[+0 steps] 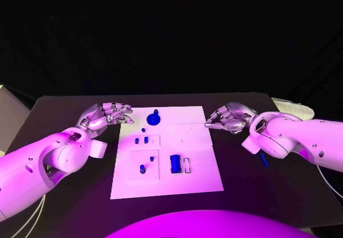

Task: Assemble the parts on the task board

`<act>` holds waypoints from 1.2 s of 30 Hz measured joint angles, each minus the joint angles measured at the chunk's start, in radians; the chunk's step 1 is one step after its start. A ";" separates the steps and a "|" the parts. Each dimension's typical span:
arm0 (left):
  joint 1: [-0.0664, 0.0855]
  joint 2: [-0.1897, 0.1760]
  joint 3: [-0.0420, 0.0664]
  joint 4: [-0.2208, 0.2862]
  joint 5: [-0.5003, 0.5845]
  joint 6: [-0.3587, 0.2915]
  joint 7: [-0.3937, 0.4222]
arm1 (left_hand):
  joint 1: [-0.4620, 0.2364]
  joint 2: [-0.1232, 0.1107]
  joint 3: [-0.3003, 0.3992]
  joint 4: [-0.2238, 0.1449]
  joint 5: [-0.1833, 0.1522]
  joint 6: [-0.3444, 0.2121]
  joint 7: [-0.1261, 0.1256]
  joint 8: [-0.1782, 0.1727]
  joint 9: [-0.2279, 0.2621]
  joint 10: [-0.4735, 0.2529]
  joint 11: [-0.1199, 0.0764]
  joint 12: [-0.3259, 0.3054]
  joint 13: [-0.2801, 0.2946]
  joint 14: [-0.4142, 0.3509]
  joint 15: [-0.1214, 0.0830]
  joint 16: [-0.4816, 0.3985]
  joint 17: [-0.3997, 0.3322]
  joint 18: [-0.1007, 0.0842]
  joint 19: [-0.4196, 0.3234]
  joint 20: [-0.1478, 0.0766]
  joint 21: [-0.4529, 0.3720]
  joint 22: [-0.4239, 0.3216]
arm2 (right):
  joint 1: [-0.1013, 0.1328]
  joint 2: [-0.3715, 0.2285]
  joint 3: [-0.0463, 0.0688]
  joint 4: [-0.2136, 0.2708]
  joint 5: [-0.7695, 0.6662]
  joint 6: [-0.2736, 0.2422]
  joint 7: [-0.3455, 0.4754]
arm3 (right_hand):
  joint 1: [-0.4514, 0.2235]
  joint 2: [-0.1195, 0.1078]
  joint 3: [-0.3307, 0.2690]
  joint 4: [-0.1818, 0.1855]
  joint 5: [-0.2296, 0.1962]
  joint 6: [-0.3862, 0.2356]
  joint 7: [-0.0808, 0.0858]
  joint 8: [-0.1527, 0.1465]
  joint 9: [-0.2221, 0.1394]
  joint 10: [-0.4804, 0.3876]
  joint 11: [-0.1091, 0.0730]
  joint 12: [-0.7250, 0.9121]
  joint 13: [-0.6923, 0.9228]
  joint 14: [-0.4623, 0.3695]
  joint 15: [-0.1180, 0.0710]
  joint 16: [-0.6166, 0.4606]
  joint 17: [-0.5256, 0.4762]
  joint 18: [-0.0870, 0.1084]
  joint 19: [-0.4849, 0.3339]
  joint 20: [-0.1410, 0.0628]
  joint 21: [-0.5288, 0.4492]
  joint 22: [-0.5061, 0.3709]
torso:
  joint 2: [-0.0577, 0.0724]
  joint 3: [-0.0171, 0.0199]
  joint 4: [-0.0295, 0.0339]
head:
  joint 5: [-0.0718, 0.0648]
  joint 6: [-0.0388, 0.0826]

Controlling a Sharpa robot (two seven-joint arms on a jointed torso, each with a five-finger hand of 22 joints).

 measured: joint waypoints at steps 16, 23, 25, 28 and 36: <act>-0.003 0.000 0.000 -0.004 0.003 -0.001 0.007 | 0.000 0.000 0.000 0.000 0.000 0.000 0.000 0.000 0.000 0.000 0.000 0.000 0.000 0.000 0.000 0.000 0.000 0.000 0.000 0.000 0.000 0.000 | 0.033 -0.054 0.000 -0.138 0.001 0.030 0.058 | 0.019 -0.019 -0.010 0.001 0.018 -0.013 0.013 -0.040 -0.013 0.001 0.008 -0.100 0.000 0.000 0.007 -0.064 0.000 0.032 0.000 0.014 -0.189 0.000 | 0.000 0.0007 0.0000 | -0.103 0.025; -0.003 0.003 0.000 -0.006 0.004 -0.001 0.008 | 0.000 0.000 0.000 0.000 0.000 0.000 0.000 0.000 0.000 0.000 0.000 0.000 0.000 0.000 0.000 0.000 0.000 0.000 0.000 0.000 0.000 0.000 | 0.050 -0.089 0.001 -0.195 -0.098 0.031 0.006 | 0.055 -0.019 -0.008 -0.005 0.088 -0.012 0.012 -0.049 -0.017 -0.002 0.013 -0.133 0.000 0.000 0.007 -0.087 0.000 0.032 0.000 0.014 -0.236 0.000 | -0.001 0.0002 -0.0003 | -0.148 0.031; -0.003 0.004 0.000 -0.007 0.004 -0.001 0.009 | 0.000 0.000 0.000 0.000 0.000 0.000 0.000 0.000 0.000 0.000 0.000 0.000 0.000 0.000 0.000 0.000 0.000 0.000 0.000 0.000 0.000 0.000 | 0.052 -0.104 0.001 -0.198 -0.142 0.041 -0.022 | 0.055 -0.019 -0.009 -0.005 0.089 -0.001 0.010 -0.049 -0.017 -0.002 0.013 -0.132 0.001 0.000 0.007 -0.087 0.000 0.032 0.000 0.014 -0.229 0.000 | -0.001 0.0003 -0.0002 | -0.161 0.028; -0.004 0.007 0.000 -0.008 0.004 -0.001 0.009 | 0.000 0.000 0.000 0.000 0.000 0.000 0.000 0.000 0.000 0.000 0.000 0.000 0.000 0.000 0.000 0.000 0.001 0.000 0.000 0.000 0.000 -0.001 | 0.054 -0.134 0.001 -0.188 -0.205 0.061 -0.068 | 0.048 -0.026 -0.016 0.003 0.091 0.002 0.009 -0.049 -0.017 -0.001 0.013 -0.118 0.001 0.000 0.007 -0.087 0.000 0.032 0.000 0.014 -0.211 0.000 | -0.001 -0.0001 0.0004 | -0.194 0.022; -0.004 0.013 0.000 -0.009 0.005 -0.002 0.010 | 0.000 0.000 0.000 0.000 0.000 0.000 0.000 0.000 -0.001 0.000 0.000 0.000 0.001 0.000 0.000 0.000 0.002 0.000 0.000 0.000 0.000 -0.001 | 0.055 -0.221 -0.004 -0.108 -0.367 0.117 -0.193 | 0.033 -0.052 -0.028 0.009 0.169 0.011 0.007 -0.057 -0.022 -0.001 0.013 -0.146 0.000 0.000 0.007 -0.097 0.000 0.032 0.000 0.014 -0.238 0.000 | -0.003 -0.0004 -0.0002 | -0.260 0.010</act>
